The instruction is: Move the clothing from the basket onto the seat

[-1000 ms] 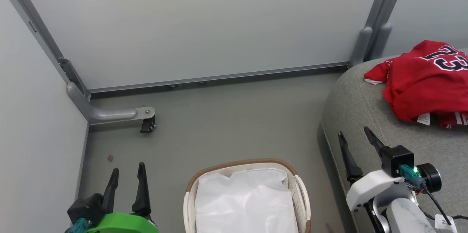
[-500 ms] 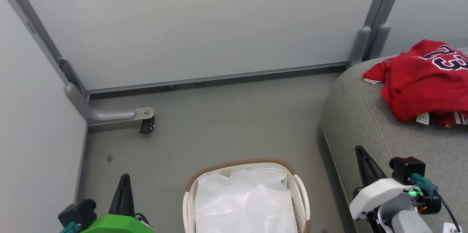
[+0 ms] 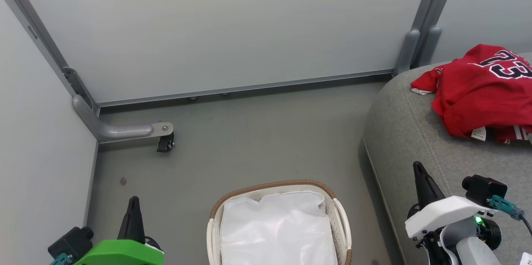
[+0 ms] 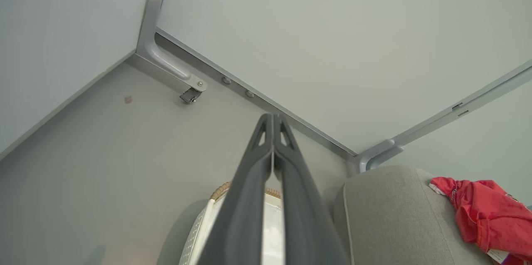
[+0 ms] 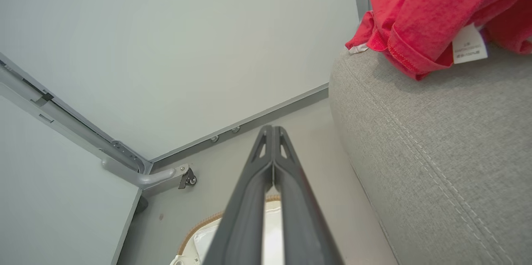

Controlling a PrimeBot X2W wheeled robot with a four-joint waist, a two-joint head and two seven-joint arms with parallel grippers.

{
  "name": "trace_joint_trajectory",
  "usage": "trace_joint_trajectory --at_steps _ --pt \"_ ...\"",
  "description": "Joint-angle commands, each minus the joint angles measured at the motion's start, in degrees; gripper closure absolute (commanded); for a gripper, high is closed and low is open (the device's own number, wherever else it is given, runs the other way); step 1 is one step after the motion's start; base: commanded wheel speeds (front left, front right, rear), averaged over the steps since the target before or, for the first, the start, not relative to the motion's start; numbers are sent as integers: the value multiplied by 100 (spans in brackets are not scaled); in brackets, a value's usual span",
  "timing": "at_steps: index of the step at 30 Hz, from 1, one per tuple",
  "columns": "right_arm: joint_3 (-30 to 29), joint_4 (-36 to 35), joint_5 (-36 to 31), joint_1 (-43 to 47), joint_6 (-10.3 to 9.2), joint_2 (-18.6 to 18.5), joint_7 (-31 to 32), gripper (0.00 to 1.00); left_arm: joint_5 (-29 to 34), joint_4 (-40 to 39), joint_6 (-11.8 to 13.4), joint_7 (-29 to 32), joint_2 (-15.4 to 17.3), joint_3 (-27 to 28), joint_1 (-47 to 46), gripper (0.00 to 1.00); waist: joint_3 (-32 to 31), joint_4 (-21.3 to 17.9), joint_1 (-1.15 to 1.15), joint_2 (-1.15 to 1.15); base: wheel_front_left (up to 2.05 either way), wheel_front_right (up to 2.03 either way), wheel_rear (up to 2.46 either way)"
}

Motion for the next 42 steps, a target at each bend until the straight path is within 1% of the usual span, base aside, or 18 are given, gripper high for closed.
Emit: trace_joint_trajectory --at_steps 1,19,42 --pt "-33 -122 237 -21 -2 -36 41 100 -192 -118 -27 45 17 58 -191 100 1 -3 0 0 0 0 0" --pt "-163 -341 1800 41 -2 -48 414 100 -1401 -251 -45 420 24 249 -304 100 10 -45 0 0 0 0 0" --pt "-297 -559 3406 115 -4 -62 808 100 -2648 -386 -62 811 32 445 -418 100 22 -98 0 0 0 0 0"
